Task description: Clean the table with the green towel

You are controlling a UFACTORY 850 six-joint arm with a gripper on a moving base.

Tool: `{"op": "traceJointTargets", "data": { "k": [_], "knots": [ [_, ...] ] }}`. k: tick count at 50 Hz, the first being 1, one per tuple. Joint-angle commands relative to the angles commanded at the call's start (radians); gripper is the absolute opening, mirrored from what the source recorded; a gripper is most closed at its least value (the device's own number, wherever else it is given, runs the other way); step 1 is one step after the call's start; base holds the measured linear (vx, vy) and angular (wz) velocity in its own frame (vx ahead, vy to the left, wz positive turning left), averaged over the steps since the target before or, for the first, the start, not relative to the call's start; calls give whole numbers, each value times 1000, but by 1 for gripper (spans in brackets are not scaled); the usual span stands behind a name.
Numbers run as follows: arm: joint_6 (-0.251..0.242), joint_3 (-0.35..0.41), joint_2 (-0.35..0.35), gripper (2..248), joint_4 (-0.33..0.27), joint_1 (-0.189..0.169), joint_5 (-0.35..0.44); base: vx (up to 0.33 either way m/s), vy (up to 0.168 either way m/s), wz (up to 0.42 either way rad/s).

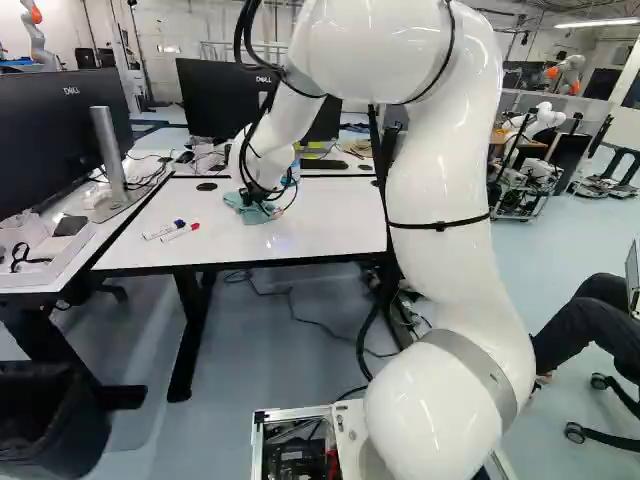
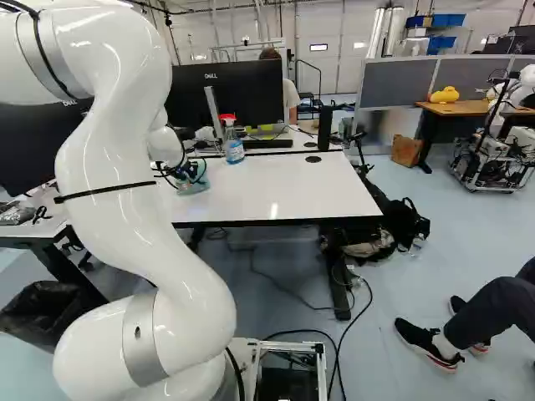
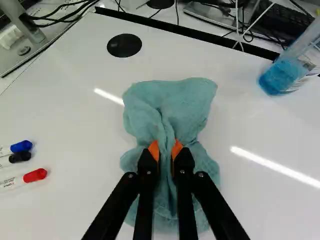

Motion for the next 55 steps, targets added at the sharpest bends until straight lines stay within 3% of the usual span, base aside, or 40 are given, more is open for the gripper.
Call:
{"op": "traceJointTargets", "data": {
  "k": [23, 55],
  "knots": [
    [0, 21, 59, 48, 0, -2, 0, 0, 0, 0],
    [0, 189, 222, 48, 0, -46, 0, 0, 0, 0]
  ]
}}
